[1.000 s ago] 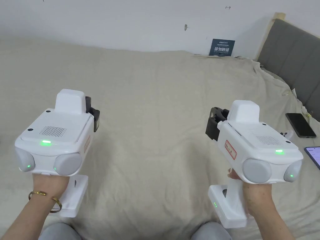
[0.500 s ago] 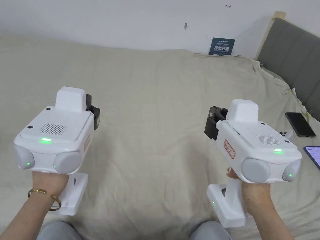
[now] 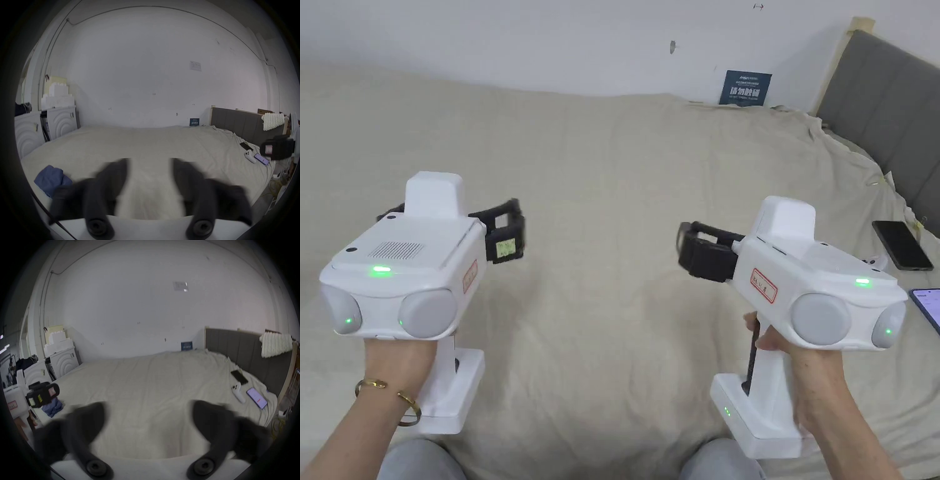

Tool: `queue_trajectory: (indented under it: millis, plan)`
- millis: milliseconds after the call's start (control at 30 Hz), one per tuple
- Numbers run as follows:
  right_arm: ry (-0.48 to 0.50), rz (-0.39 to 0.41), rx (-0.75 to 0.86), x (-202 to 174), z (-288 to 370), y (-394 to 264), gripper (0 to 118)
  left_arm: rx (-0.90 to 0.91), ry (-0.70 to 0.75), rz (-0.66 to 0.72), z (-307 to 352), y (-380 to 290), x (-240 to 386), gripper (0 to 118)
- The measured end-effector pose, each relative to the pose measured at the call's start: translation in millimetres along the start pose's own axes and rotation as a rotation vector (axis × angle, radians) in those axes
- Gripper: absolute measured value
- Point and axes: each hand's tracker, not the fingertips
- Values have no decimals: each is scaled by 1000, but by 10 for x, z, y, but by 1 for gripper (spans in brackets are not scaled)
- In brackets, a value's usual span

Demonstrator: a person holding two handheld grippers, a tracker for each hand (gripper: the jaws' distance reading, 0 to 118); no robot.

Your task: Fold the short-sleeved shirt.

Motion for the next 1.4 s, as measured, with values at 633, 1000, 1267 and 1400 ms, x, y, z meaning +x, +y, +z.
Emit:
queue_trajectory:
  millis: [633,1000,1267,1400]
  plan:
    - [-185,61,-341,-712,198,150,115,-82,67,3,-46,-198,85,118]
    - [-208,-94,-411,-134,-565,113,115,-147,90,-14,-364,-377,-19,118]
    - [-299,28,-387,-54,-1193,-159,115,-242,147,23,-1108,-515,-307,118]
    - [-366,114,-326,340,-1841,-288,115,-326,197,50,-1659,-588,-548,118]
